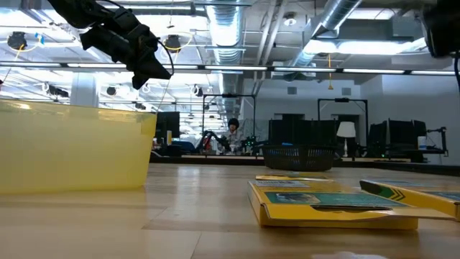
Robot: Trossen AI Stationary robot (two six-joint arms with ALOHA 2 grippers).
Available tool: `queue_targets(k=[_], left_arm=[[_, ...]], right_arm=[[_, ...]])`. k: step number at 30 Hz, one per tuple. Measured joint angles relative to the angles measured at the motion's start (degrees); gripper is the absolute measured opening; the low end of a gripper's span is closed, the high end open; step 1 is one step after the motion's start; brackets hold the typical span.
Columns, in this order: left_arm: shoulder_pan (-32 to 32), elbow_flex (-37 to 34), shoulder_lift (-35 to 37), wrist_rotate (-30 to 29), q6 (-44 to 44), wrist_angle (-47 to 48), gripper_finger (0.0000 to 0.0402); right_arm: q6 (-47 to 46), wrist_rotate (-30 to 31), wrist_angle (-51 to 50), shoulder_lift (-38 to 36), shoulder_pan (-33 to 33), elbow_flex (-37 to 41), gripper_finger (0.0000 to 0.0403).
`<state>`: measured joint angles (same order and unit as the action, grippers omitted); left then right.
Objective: Pick & Place School Supplies
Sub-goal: Put the green eraser into the bottom black bin
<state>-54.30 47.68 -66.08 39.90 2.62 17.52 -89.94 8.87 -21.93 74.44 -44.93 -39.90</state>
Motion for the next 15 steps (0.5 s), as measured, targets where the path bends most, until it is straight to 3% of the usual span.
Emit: queue_targets(k=[7,15], left_arm=[[0.0,0.0,0.0,0.6,-0.1,0.0,0.0002],[0.0,0.0,0.0,0.6,0.0,-0.2,0.0002]], right_arm=[[-5.2,2.6,-22.0,-8.9,-0.1,-1.6,0.0021],[-14.6,2.4,-36.7,-16.2,-2.9,-1.9,0.0021]])
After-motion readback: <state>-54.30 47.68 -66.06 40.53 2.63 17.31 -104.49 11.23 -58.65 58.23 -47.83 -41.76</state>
